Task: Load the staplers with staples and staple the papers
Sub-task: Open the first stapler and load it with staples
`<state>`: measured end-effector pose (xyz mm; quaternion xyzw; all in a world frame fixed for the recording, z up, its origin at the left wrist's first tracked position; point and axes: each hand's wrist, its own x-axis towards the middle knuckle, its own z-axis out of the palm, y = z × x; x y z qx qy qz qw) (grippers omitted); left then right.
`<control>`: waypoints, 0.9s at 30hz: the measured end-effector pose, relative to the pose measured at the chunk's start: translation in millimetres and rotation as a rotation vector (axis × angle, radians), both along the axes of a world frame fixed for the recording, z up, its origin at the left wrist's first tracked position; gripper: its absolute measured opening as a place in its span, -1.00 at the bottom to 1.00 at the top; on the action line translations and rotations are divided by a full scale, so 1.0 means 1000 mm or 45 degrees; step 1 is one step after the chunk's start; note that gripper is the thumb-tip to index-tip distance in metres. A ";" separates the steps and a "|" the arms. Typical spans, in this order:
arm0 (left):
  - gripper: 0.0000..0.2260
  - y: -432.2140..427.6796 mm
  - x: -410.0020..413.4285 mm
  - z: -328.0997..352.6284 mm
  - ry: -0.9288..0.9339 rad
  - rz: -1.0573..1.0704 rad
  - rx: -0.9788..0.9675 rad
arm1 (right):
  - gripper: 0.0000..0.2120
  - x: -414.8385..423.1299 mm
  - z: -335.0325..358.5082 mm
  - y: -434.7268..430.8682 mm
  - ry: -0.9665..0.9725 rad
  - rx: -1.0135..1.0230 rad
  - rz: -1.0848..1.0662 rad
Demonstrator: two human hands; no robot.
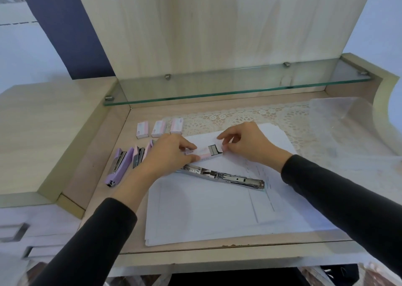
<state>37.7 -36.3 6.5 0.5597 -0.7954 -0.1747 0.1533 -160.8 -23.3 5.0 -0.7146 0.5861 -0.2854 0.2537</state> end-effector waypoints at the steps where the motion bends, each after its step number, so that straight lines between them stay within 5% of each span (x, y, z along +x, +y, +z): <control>1: -0.69 0.000 0.000 0.000 -0.003 0.003 -0.009 | -0.84 0.000 0.000 0.002 -0.051 -0.002 0.009; 27: -0.64 0.006 -0.011 0.000 0.136 0.003 -0.002 | -0.87 0.012 -0.004 -0.012 -0.175 0.177 -0.047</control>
